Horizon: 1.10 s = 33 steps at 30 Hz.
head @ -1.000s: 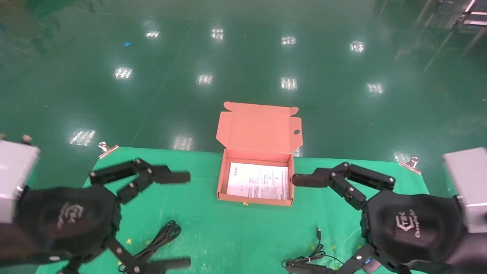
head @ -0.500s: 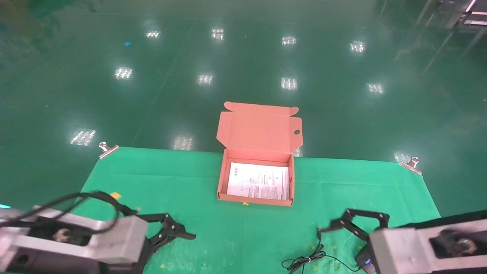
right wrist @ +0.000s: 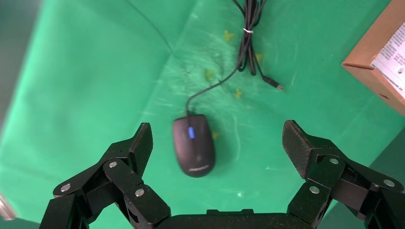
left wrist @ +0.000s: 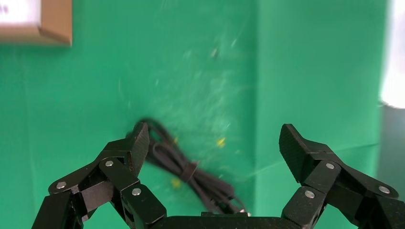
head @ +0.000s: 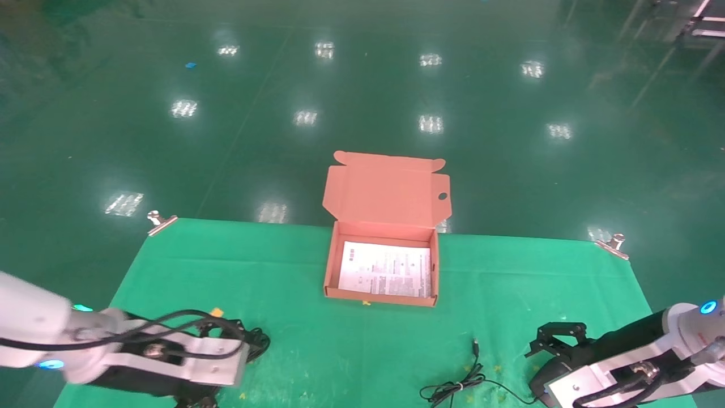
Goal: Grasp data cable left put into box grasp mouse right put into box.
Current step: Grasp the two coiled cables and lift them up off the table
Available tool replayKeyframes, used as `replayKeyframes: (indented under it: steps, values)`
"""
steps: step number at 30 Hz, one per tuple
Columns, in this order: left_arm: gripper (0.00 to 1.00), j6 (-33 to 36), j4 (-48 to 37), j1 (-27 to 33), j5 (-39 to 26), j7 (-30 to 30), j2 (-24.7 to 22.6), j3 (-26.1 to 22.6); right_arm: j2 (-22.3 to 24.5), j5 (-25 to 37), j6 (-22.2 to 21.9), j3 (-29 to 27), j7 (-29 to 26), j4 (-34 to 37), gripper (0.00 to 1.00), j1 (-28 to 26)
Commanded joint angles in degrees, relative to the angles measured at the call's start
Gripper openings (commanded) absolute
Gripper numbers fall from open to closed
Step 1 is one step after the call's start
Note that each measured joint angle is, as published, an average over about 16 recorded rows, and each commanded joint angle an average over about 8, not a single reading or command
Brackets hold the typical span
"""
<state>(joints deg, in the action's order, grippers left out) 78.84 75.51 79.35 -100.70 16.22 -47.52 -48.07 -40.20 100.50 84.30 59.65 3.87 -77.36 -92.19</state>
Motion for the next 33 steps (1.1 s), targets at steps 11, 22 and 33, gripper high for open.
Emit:
replayKeyframes:
  steps: [11, 22, 33]
  values:
    - [1.00, -7.85, -5.09, -3.28, -14.32, 9.03, -4.17, -3.19, -2.63, 8.96, -11.58, 2.62, 0.72, 0.21, 1.00, 6.86]
    - [1.00, -11.67, -13.37, -3.53, -17.07, 14.97, -7.17, -2.51, -4.93, 12.06, -22.26, 2.68, -1.17, 1.41, 1.00, 13.19]
    - [1.00, -13.35, -21.29, -2.90, -16.18, 13.98, -9.71, -2.10, -8.70, 14.30, -27.51, 3.20, -1.58, 6.25, 1.00, 15.90]
